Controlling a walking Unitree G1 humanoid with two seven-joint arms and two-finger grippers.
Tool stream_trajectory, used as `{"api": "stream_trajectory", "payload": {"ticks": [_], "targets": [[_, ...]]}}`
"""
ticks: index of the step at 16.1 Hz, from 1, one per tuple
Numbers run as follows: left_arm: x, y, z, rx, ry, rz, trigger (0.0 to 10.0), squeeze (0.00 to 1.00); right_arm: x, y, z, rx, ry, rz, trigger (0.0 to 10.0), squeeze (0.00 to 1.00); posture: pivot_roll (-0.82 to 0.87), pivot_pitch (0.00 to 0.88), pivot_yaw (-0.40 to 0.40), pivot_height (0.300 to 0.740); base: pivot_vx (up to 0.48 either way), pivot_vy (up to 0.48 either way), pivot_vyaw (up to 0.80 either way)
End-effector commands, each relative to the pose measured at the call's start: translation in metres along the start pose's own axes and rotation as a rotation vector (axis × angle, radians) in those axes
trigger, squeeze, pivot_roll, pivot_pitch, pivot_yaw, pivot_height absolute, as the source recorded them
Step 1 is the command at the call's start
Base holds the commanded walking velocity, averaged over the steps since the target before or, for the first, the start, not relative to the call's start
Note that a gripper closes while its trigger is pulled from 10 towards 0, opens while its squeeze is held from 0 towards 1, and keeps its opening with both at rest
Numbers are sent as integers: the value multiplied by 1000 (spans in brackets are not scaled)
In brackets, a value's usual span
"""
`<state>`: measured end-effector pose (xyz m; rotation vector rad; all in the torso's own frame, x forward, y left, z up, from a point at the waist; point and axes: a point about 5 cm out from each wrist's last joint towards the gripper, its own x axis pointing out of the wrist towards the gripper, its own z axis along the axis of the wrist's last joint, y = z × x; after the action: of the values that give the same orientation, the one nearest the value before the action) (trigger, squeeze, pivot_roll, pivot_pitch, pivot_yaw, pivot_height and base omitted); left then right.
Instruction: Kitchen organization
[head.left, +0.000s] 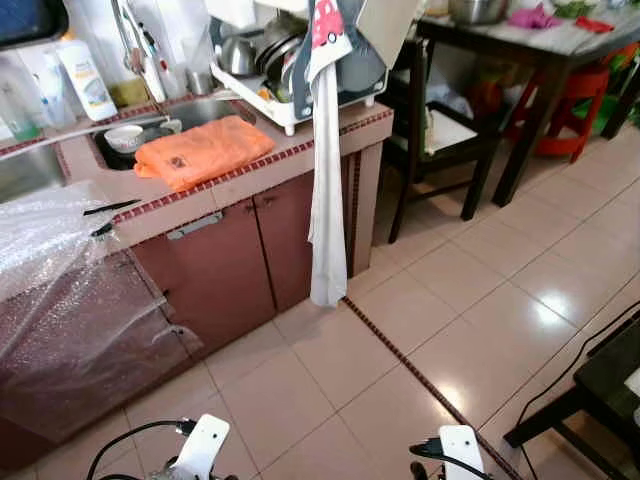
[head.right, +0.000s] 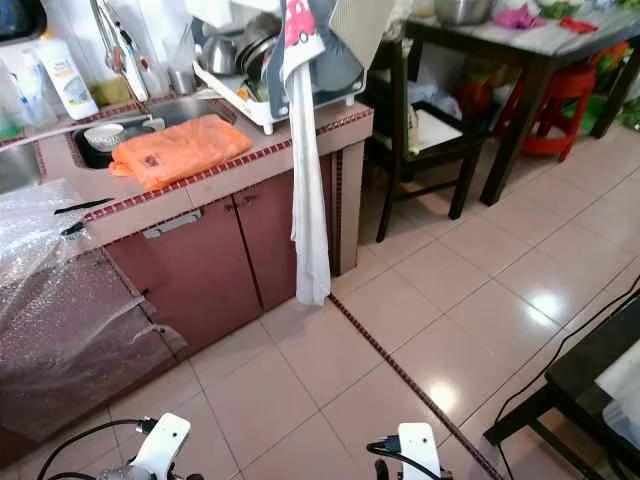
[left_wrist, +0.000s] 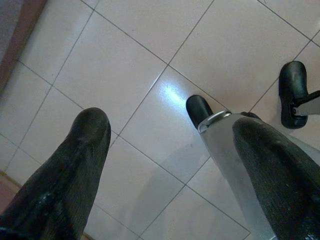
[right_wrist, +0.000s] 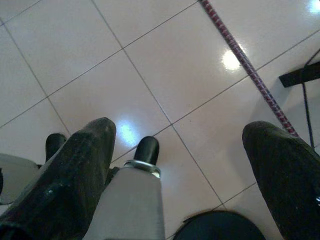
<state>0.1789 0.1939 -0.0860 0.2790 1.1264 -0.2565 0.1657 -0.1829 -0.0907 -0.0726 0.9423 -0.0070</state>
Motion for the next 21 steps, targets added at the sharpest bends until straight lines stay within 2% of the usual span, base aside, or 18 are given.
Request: {"api": "stream_trajectory", "payload": {"ticks": [1, 7, 21], "targets": [[0, 1, 0, -2, 1, -8, 10000, 0, 0, 2, 2, -3, -11, 6, 10000, 0, -41, 0, 51, 740, 0, 0, 0], [0, 1, 0, 18, -3, -24, 10000, 0, 0, -1, 0, -17, -1, 0, 10000, 0, -46, 0, 52, 740, 241, 0, 0], [-1, 4, 2, 46, 6, -26, 10000, 0, 0, 3, -2, -32, 7, 8, 10000, 0, -45, 0, 59, 740, 333, 0, 0]]}}
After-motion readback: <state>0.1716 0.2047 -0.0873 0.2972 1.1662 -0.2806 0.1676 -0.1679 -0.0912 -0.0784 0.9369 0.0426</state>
